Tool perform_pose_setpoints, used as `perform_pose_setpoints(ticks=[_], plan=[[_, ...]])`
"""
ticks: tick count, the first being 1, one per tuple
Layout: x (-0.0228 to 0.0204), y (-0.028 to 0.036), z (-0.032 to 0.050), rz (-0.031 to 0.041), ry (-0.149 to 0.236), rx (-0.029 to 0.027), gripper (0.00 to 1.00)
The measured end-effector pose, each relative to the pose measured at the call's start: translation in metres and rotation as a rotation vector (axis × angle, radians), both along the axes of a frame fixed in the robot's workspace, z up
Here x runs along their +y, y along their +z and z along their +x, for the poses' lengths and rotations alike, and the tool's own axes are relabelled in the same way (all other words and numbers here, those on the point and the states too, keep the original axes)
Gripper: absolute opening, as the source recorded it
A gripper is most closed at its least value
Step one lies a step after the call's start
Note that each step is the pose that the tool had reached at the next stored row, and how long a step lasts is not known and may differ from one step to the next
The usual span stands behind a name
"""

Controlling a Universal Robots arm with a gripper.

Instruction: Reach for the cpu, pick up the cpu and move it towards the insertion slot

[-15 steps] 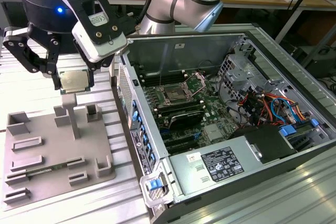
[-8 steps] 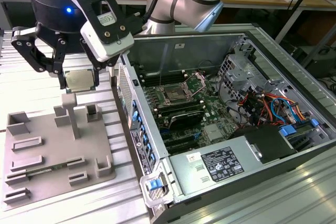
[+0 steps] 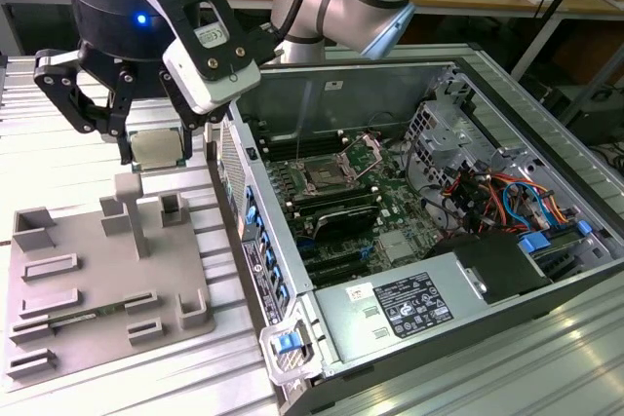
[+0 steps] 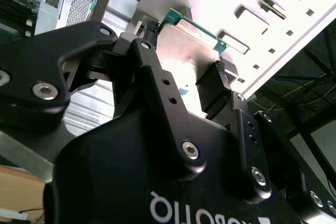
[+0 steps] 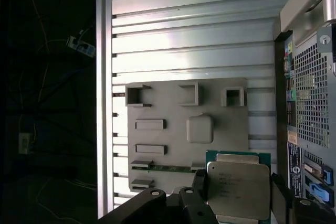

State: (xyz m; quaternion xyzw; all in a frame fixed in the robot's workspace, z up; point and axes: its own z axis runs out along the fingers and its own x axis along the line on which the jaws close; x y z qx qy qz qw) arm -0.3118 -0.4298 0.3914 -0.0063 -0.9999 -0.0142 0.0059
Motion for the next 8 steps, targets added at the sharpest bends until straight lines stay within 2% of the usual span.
perform_pose_setpoints(ticks=[8], plan=[[0.0000, 0.0000, 0.0052, 0.0000, 0.000, 0.0000, 0.55]])
